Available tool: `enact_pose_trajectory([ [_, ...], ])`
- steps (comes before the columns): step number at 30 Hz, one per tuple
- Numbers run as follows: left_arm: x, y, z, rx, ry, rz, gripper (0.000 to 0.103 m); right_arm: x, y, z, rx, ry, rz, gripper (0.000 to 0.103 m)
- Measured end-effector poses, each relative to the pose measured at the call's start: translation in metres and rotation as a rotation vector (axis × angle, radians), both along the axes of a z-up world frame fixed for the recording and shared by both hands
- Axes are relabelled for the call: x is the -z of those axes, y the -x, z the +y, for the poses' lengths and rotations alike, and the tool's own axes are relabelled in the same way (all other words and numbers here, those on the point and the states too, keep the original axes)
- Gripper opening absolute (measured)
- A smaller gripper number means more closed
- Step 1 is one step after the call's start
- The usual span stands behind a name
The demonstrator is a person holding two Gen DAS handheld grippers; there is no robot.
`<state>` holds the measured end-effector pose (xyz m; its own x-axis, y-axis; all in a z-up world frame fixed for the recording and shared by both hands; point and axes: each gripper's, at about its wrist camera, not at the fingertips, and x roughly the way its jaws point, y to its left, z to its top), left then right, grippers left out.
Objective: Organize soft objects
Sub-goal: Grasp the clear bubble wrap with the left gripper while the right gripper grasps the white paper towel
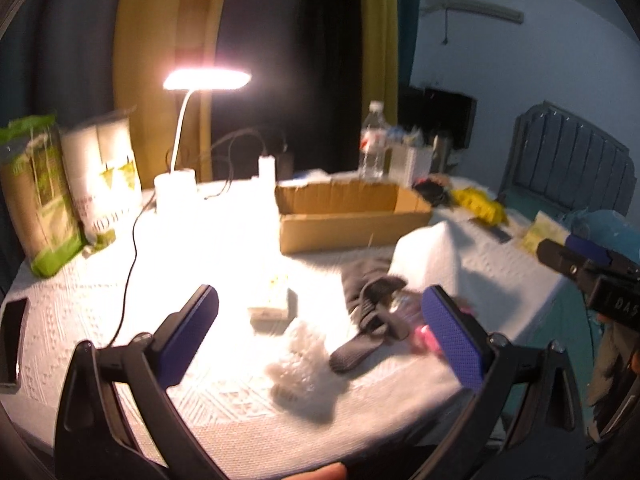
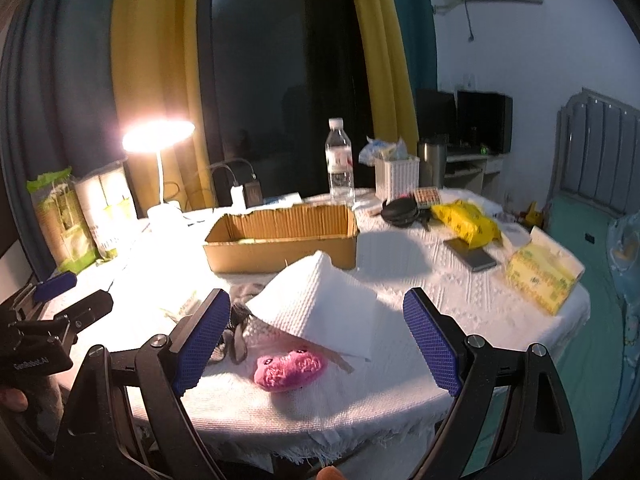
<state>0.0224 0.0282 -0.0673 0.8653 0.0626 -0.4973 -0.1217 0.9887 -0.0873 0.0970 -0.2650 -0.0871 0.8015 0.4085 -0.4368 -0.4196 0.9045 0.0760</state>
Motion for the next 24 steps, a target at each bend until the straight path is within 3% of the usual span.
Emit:
enact_pose_trajectory([
  [7,0.043,-0.034,0.016,-0.008,0.017,0.165,0.102,0.019,-0.034,0.013,-0.019,0.023,0.086,0.091],
  [13,0.071,-0.056,0.020,-0.015,-0.026,0.250,0.101,0.034,-0.060,0.028,-0.050,0.047,0.129,0.090],
  [17,0.079,-0.066,0.022,-0.002,-0.025,0.270,0.101,0.039,-0.077,0.036,-0.066,0.061,0.148,0.078],
  [22,0.090,-0.080,0.022,0.028,-0.013,0.328,0.083,0.047,-0.099,0.047,-0.100,0.063,0.177,0.076],
  [24,0.094,-0.084,0.023,0.035,-0.009,0.351,0.068,0.050,-0.106,0.051,-0.108,0.063,0.189,0.063],
])
